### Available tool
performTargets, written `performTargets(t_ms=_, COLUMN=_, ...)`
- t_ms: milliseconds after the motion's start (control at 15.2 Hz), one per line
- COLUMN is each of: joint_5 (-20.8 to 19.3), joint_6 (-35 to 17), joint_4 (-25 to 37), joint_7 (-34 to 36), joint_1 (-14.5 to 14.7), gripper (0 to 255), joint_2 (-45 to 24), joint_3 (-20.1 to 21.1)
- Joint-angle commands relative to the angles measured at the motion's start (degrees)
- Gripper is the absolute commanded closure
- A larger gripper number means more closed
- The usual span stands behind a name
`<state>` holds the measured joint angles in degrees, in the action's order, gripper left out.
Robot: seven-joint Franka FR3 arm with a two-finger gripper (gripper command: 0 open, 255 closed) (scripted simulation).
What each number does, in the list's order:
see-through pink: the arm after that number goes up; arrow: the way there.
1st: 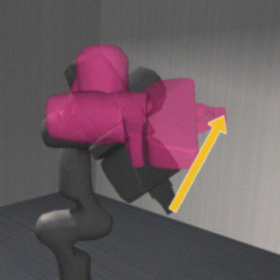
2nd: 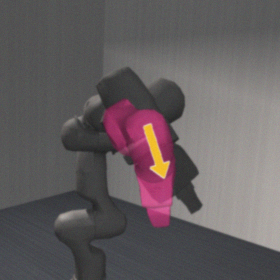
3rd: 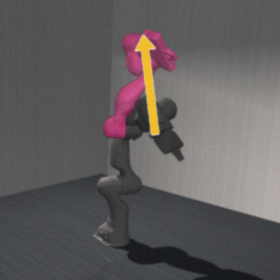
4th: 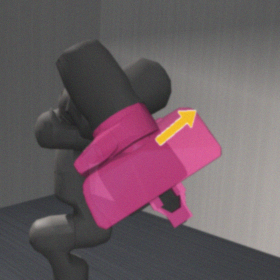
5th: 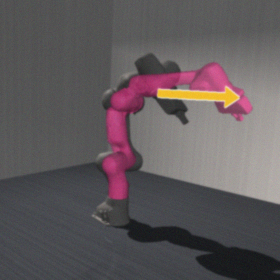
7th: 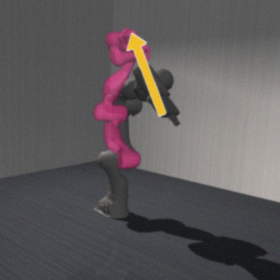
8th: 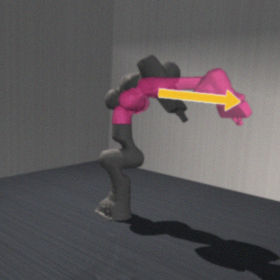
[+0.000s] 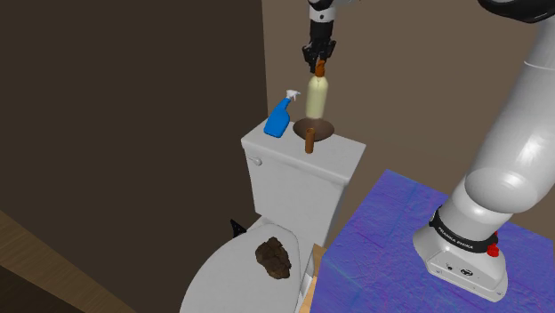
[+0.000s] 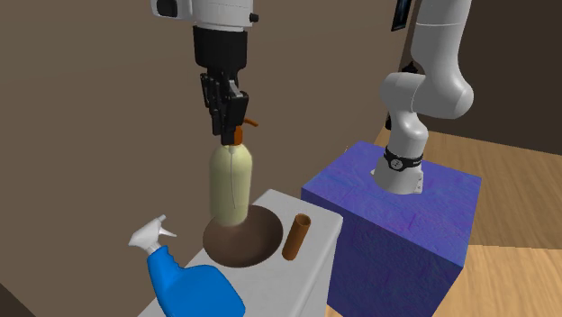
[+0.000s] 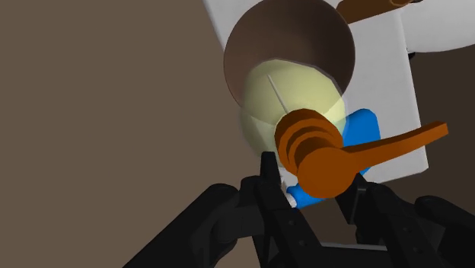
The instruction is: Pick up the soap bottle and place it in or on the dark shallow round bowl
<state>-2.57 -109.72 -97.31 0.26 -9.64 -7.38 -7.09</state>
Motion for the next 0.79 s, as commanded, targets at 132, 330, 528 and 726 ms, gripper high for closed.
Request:
performTargets(t_ms=132, joint_5=0.0, joint_6=-3.1, joint_4=-2.9, joint_7=0.2, joint_1=0.0, gripper=255, joint_2=-0.2, joint_3=0.0)
performTargets(t_ms=330, joint_5=0.0, joint_6=-5.4, joint_4=-4.8, joint_7=0.3, joint_1=0.0, gripper=255, joint_2=-0.5, joint_3=0.0)
performTargets(t_ms=528, joint_5=0.0, joint_6=-7.4, joint_4=-6.4, joint_7=0.3, joint_1=0.0, gripper=255, joint_2=-0.9, joint_3=0.0)
performTargets(t_ms=726, joint_5=0.0, joint_6=-7.4, joint_4=-6.4, joint_7=0.3, joint_1=0.0, gripper=255, joint_2=-0.9, joint_3=0.0)
